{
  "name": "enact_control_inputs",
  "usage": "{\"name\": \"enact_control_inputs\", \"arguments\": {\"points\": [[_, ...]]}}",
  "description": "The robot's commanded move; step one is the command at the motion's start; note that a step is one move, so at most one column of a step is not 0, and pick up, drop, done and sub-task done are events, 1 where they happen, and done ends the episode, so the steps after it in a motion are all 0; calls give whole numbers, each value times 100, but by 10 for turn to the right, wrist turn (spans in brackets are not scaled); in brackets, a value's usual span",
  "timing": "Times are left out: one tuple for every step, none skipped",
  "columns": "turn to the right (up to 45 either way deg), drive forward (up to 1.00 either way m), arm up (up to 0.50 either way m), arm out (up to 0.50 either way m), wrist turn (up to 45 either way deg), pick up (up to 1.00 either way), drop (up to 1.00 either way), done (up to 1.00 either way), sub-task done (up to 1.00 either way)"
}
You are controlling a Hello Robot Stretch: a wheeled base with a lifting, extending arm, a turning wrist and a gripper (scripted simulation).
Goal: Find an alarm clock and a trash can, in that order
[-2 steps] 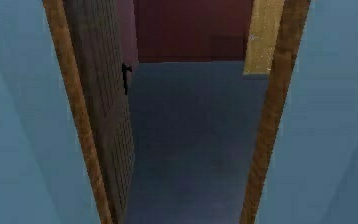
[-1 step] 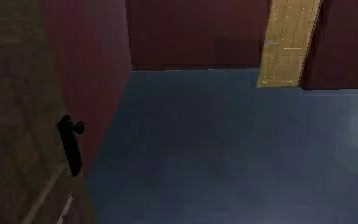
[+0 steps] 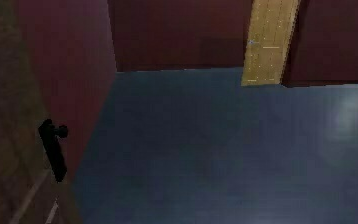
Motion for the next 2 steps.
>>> {"name": "enact_control_inputs", "arguments": {"points": [[0,35,0,0,0,0,0,0,0],[120,0,0,0,0,0,0,0,0]]}}
